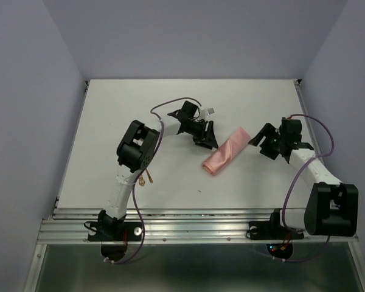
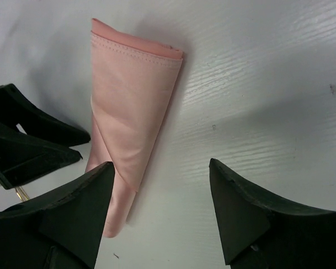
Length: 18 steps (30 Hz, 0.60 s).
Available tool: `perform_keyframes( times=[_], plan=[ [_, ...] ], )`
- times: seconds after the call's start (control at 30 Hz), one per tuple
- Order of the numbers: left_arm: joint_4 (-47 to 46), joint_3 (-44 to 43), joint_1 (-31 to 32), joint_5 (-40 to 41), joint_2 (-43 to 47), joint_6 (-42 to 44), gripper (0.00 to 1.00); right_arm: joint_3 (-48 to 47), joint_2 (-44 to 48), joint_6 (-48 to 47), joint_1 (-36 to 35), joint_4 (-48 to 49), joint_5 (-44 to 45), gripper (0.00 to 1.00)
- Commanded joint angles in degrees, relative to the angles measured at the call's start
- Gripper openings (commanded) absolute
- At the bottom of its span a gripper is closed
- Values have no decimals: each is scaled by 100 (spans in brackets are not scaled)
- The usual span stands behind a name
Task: Fold the napkin into a case and place the utensils inside
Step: Turn over the smaller rectangle-folded napkin at the center of the board.
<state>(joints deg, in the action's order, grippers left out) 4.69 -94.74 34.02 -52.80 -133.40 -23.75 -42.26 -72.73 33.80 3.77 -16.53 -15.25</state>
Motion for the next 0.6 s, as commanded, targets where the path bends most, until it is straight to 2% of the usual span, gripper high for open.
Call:
perform_keyframes(
  times=[0.0,0.1,0.13,0.17,0.2,0.23,0.3,0.33,0.37,0.47,0.57],
  plan=[
    [1006,-475,-220,971,578,766,57,-458,-153,-366,-60,10,-242,70],
    [1403,-607,-220,1683,912,968,54,-581,-285,-217,-245,176,-330,50],
    [1447,-581,-220,1928,1121,977,52,-608,-381,-112,-376,316,-330,38],
    [1482,-537,-220,2009,1237,942,50,-625,-443,-50,-447,387,-313,33],
    [1474,-467,-212,2062,1342,916,47,-643,-514,3,-517,466,-304,28],
    [1421,-310,-177,2071,1552,881,40,-721,-706,73,-674,597,-278,19],
    [1369,-133,-107,2063,1738,785,28,-845,-952,109,-816,686,-234,14],
    [1333,59,-28,1915,1878,740,4,-1002,-1102,126,-816,748,-259,10],
    [1202,183,-1,1783,1932,662,0,-1064,-1382,144,-886,792,-312,10],
    [746,824,87,1134,2134,284,0,-1232,-1726,267,-887,993,-453,9],
    [586,1264,289,1114,2240,248,0,-1407,-2340,294,-887,1100,-435,9]
  ],
)
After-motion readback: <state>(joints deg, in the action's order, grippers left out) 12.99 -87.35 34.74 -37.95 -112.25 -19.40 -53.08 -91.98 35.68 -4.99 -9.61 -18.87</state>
